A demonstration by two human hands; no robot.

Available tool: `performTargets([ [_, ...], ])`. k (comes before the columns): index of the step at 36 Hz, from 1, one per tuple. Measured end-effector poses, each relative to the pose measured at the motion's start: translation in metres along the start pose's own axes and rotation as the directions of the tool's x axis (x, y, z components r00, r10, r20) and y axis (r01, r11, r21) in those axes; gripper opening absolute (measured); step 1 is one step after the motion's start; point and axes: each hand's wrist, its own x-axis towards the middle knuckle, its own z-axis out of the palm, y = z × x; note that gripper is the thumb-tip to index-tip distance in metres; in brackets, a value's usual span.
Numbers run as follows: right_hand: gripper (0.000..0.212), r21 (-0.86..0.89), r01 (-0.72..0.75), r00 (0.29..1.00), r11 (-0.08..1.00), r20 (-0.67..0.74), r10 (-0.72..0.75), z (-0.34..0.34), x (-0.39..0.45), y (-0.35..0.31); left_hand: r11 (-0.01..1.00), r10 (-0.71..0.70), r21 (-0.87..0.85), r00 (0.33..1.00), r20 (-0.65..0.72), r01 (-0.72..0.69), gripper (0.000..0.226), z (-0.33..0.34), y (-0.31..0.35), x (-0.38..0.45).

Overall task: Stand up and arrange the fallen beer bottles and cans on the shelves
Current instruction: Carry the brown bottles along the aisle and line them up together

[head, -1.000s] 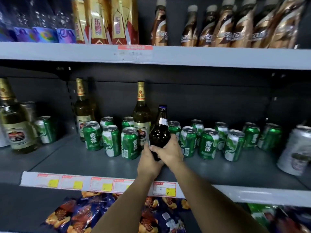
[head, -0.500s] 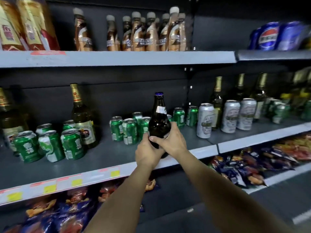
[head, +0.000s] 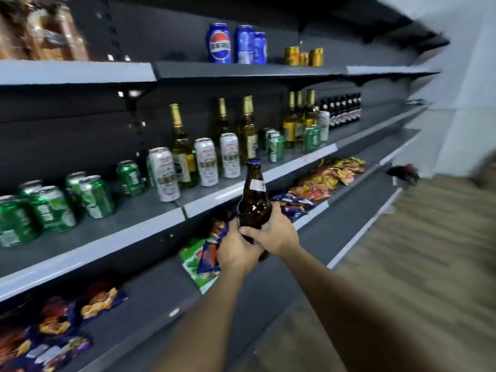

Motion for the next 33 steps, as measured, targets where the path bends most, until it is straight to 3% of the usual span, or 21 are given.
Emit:
performTargets([
  [12,0.063,-0.114,-0.197,0.965,0.974,-0.197,0.172,-0.131,0.058,0.148,0.997,0.064,0.016,0.961,0.269,-0.071,0.049,0.186,0.109,0.033],
  [25,0.068,-0.229,-0.267,0.929,0.936,-0.319,0.187,-0.262,0.219,0.247,0.959,0.228,-0.245,0.9,0.371,-0.142,0.059,0.353,0.224,0.156],
  [33,0.067,-0.233,-0.275,0.926,0.933,-0.327,0.191,-0.308,0.32,0.312,0.962,0.209,-0.247,0.889,0.408,-0.113,0.056,0.439,0.269,0.234],
])
